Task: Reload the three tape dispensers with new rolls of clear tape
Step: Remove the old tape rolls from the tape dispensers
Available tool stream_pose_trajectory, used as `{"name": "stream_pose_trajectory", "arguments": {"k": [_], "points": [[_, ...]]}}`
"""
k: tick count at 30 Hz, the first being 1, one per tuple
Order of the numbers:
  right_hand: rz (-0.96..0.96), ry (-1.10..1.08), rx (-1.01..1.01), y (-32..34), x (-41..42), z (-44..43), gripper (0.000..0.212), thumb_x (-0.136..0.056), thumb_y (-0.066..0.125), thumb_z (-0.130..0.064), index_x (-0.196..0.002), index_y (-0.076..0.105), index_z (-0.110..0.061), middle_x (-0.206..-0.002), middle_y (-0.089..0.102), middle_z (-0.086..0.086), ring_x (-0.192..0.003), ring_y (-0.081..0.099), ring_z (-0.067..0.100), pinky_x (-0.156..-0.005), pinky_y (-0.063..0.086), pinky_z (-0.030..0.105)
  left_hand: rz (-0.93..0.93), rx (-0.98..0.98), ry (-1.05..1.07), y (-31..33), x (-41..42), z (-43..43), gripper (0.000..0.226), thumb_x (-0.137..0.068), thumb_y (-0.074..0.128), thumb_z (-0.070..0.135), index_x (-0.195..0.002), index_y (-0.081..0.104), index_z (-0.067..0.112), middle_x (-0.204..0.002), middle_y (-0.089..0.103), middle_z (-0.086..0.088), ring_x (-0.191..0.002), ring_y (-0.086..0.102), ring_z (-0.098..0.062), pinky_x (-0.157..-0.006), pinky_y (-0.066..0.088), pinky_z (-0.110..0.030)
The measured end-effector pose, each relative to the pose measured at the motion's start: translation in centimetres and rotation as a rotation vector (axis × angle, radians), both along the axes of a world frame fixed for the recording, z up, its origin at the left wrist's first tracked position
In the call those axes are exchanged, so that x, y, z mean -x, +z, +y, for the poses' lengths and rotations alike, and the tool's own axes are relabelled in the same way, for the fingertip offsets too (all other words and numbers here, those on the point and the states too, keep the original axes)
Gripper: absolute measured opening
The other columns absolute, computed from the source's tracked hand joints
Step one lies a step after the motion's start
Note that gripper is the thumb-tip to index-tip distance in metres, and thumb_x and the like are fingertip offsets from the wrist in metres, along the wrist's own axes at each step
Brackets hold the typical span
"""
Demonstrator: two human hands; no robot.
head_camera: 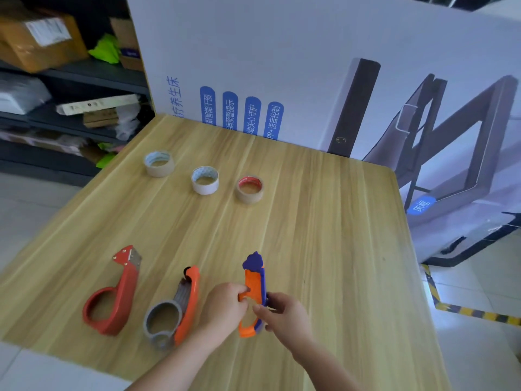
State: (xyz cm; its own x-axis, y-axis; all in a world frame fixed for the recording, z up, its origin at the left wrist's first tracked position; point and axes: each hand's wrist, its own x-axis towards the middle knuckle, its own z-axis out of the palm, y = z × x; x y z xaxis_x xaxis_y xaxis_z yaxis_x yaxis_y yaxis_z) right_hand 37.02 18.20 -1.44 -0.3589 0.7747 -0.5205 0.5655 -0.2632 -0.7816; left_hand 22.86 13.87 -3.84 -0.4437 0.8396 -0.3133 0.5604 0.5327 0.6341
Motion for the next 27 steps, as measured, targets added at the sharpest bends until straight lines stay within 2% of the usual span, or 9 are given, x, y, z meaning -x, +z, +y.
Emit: {"name": "stream_pose_trajectory", "arguments": {"k": [2,5,10,12,16,19,21,25,27], "points": [[-0.054,0.024,-0.011,-0.6,-0.9,-1.2,0.011,-0.079,0.071,-0.029,-0.089,0.074,-0.025,-0.088,0.075,-0.007,-0.084,0.069,0.014,-0.084,0.056,0.04,0.039,0.039,-0.034,-0.8,-1.0,-1.3,0.026,-0.082,0.054,0.014,-0.098,0.073,0.02,-0.088,0.073,-0.002,-0.079,0.065,-0.02,-0.067,0.048,-0.03],[-0.11,0.049,-0.022,-1.4,-1.6,-2.5,0.015,-0.08,0.07,-0.03,-0.091,0.074,-0.021,-0.09,0.074,-0.006,-0.079,0.066,0.013,-0.083,0.055,0.034,0.077,0.066,-0.073,-1.6,-2.2,-2.6,0.033,-0.086,0.052,0.017,-0.114,0.069,0.024,-0.11,0.072,0.003,-0.101,0.065,-0.016,-0.078,0.046,-0.025],[-0.224,0.104,-0.08,-3.0,-2.1,-3.5,0.02,-0.081,0.067,-0.027,-0.1,0.07,-0.022,-0.099,0.07,-0.009,-0.091,0.064,0.009,-0.076,0.048,0.022,0.117,0.124,-0.156,-2.5,-2.9,-3.3,0.031,-0.088,0.05,0.019,-0.113,0.068,0.024,-0.113,0.069,0.002,-0.105,0.062,-0.018,-0.084,0.047,-0.028],[-0.253,0.121,-0.105,-3.4,-2.2,-3.8,0.024,-0.082,0.067,-0.03,-0.106,0.067,-0.024,-0.099,0.068,-0.011,-0.092,0.063,0.007,-0.073,0.045,0.019,0.128,0.13,-0.178,-2.9,-2.9,-3.5,0.032,-0.091,0.049,0.02,-0.119,0.065,0.024,-0.118,0.066,0.001,-0.111,0.059,-0.018,-0.09,0.045,-0.029],[-0.321,0.17,-0.148,-3.2,-2.1,-4.0,0.036,-0.086,0.064,-0.039,-0.118,0.061,-0.024,-0.111,0.067,-0.008,-0.089,0.06,0.008,-0.07,0.043,0.019,0.131,0.149,-0.205,-2.9,-2.5,-3.9,0.036,-0.094,0.049,0.027,-0.13,0.056,0.027,-0.124,0.061,0.003,-0.111,0.059,-0.018,-0.09,0.047,-0.029],[-0.392,0.233,-0.215,-2.0,-1.9,-3.6,0.046,-0.087,0.06,-0.044,-0.128,0.054,-0.024,-0.122,0.064,-0.004,-0.103,0.062,0.014,-0.075,0.045,0.023,0.202,0.165,-0.234,-1.7,-1.5,-4.2,0.041,-0.095,0.05,0.03,-0.135,0.051,0.027,-0.128,0.059,0.002,-0.116,0.057,-0.019,-0.094,0.046,-0.032],[-0.433,0.277,-0.311,-0.8,-1.4,-3.1,0.04,-0.089,0.056,-0.044,-0.125,0.054,-0.025,-0.12,0.063,-0.003,-0.105,0.062,0.017,-0.077,0.049,0.028,0.281,0.149,-0.238,-0.2,-0.5,-4.5,0.035,-0.095,0.048,0.029,-0.128,0.056,0.023,-0.123,0.061,-0.001,-0.113,0.057,-0.022,-0.091,0.047,-0.035],[-0.425,0.35,-0.497,2.1,1.0,-2.1,0.038,-0.09,0.053,-0.035,-0.126,0.051,-0.025,-0.12,0.058,-0.002,-0.105,0.061,0.023,-0.073,0.049,0.031,0.459,0.12,-0.203,3.8,2.2,-5.7,0.019,-0.094,0.046,0.024,-0.09,0.061,0.012,-0.102,0.064,-0.006,-0.097,0.061,-0.028,-0.067,0.043,-0.033],[-0.409,0.432,-0.585,3.5,2.9,-2.0,0.043,-0.091,0.054,-0.036,-0.132,0.05,-0.023,-0.126,0.056,0.0,-0.115,0.056,0.022,-0.083,0.051,0.033,0.536,0.13,-0.146,5.8,3.9,-6.8,0.02,-0.093,0.046,0.022,-0.093,0.063,0.012,-0.103,0.065,-0.007,-0.098,0.062,-0.03,-0.073,0.048,-0.034]]}}
